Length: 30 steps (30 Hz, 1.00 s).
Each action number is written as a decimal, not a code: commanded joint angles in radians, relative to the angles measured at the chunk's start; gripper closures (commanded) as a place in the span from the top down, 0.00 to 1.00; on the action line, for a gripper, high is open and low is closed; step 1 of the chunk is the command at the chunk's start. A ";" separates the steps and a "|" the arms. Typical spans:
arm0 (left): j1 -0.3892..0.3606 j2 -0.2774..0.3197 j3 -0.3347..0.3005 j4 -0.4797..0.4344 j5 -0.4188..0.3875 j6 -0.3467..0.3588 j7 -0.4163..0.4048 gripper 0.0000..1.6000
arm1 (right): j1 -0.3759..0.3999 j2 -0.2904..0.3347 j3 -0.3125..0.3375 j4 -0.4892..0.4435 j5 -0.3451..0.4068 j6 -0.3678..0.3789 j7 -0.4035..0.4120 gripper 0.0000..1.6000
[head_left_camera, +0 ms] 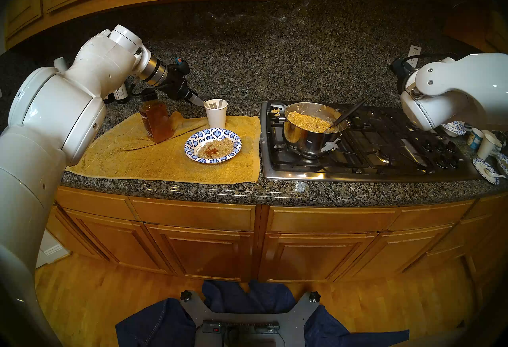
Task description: Scoop oatmeal into bowl, add cinnamon, and put a spoon inside bowl
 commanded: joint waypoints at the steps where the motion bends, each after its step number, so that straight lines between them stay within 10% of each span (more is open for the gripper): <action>1: -0.058 -0.017 -0.011 -0.002 -0.006 0.001 0.008 0.69 | 0.028 0.001 0.020 0.010 -0.025 0.000 -0.001 1.00; 30: -0.060 -0.039 -0.017 0.011 -0.008 -0.005 0.045 0.71 | 0.027 0.004 0.021 0.009 -0.032 0.000 -0.005 1.00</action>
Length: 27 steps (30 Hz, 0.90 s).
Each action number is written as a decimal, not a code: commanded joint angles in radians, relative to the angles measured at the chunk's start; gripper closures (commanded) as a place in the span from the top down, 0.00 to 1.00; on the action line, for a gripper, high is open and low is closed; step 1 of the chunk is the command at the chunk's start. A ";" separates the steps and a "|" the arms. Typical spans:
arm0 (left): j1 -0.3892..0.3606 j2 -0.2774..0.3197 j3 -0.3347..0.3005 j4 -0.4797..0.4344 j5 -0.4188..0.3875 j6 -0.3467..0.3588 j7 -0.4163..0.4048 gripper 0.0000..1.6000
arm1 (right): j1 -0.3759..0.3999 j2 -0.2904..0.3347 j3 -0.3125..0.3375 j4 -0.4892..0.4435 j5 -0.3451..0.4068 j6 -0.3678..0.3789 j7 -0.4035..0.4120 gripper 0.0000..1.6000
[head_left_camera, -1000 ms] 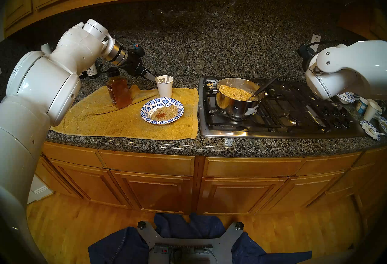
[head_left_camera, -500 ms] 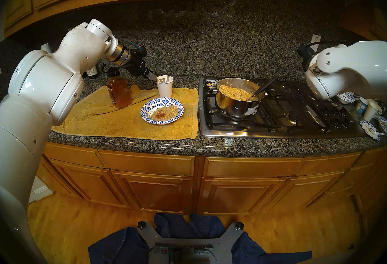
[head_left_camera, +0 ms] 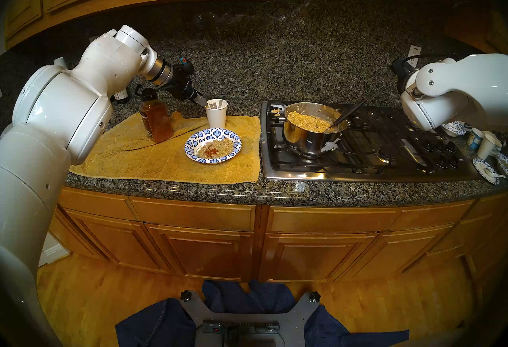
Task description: Scoop oatmeal into bowl, add cinnamon, and put a spoon inside bowl
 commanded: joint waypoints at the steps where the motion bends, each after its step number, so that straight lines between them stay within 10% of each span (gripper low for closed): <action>1: -0.059 -0.010 -0.011 -0.006 -0.007 0.000 0.001 0.70 | 0.027 -0.001 0.020 0.010 -0.022 0.000 0.000 1.00; 8: -0.059 -0.014 -0.014 -0.005 -0.007 -0.002 0.007 0.64 | 0.027 0.000 0.020 0.010 -0.024 0.000 -0.001 1.00; 16: -0.054 -0.016 -0.015 -0.001 -0.006 -0.006 0.011 0.18 | 0.027 0.000 0.021 0.009 -0.025 0.000 -0.002 1.00; 27: -0.052 -0.016 -0.017 0.003 -0.006 -0.012 0.009 0.22 | 0.027 0.001 0.021 0.009 -0.027 0.000 -0.003 1.00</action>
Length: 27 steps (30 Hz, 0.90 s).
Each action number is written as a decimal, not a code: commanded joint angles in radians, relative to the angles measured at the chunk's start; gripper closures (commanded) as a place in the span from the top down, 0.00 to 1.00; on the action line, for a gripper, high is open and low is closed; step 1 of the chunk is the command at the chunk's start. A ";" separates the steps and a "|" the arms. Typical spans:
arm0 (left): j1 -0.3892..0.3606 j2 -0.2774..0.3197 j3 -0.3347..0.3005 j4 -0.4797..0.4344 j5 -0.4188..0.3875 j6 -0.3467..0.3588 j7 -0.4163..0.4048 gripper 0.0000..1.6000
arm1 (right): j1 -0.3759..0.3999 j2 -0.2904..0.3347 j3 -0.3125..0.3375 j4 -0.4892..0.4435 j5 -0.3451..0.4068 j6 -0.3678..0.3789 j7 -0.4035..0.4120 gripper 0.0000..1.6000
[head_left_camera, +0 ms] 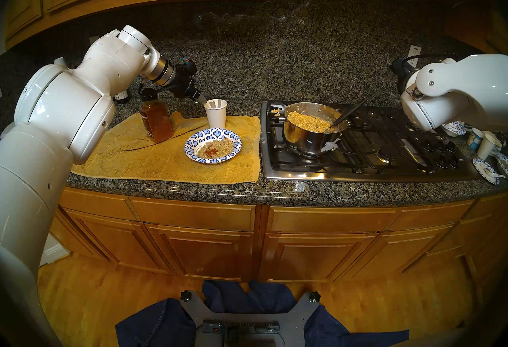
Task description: Scoop oatmeal into bowl, add cinnamon, and put a spoon inside bowl
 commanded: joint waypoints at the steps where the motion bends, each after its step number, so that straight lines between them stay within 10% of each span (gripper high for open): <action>1: -0.052 -0.003 -0.009 -0.005 -0.005 -0.003 -0.005 0.21 | 0.027 -0.001 0.021 0.010 -0.023 0.000 0.000 1.00; 3: -0.051 -0.004 -0.008 -0.004 -0.005 -0.005 -0.007 0.00 | 0.027 -0.001 0.021 0.010 -0.023 0.000 -0.001 1.00; 27: -0.110 -0.011 -0.002 -0.025 0.006 -0.012 -0.060 0.00 | 0.026 0.000 0.021 0.009 -0.025 0.000 -0.002 1.00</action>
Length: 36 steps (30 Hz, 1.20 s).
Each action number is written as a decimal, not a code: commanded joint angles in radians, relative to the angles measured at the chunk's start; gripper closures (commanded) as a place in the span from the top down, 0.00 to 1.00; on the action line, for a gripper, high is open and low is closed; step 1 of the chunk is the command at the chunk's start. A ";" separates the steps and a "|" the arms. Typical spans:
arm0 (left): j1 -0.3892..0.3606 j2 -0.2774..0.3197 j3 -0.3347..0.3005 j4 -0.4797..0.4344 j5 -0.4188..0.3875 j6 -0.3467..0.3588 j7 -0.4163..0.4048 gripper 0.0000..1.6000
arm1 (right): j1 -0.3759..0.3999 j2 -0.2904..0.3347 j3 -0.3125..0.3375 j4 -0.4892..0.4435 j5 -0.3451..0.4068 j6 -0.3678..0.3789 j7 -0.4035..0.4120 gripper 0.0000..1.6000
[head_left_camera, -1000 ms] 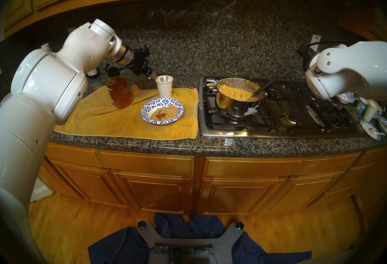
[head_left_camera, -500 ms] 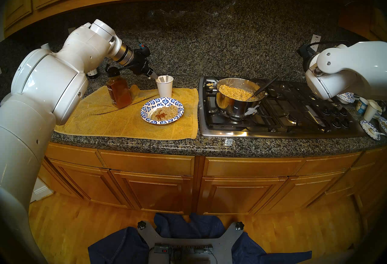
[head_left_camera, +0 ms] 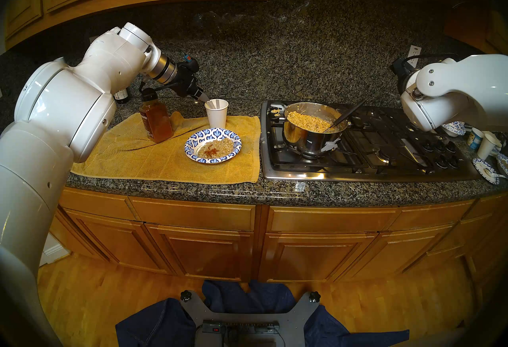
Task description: Scoop oatmeal into bowl, add cinnamon, and put a spoon inside bowl
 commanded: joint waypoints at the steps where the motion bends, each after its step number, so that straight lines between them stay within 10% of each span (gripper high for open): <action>1: -0.094 -0.004 -0.001 -0.025 0.003 -0.001 -0.022 0.00 | 0.026 -0.002 0.021 0.010 -0.021 0.000 0.000 1.00; 36: -0.239 0.049 -0.004 -0.129 0.044 -0.070 -0.224 0.00 | 0.026 0.000 0.022 0.009 -0.025 0.000 -0.003 1.00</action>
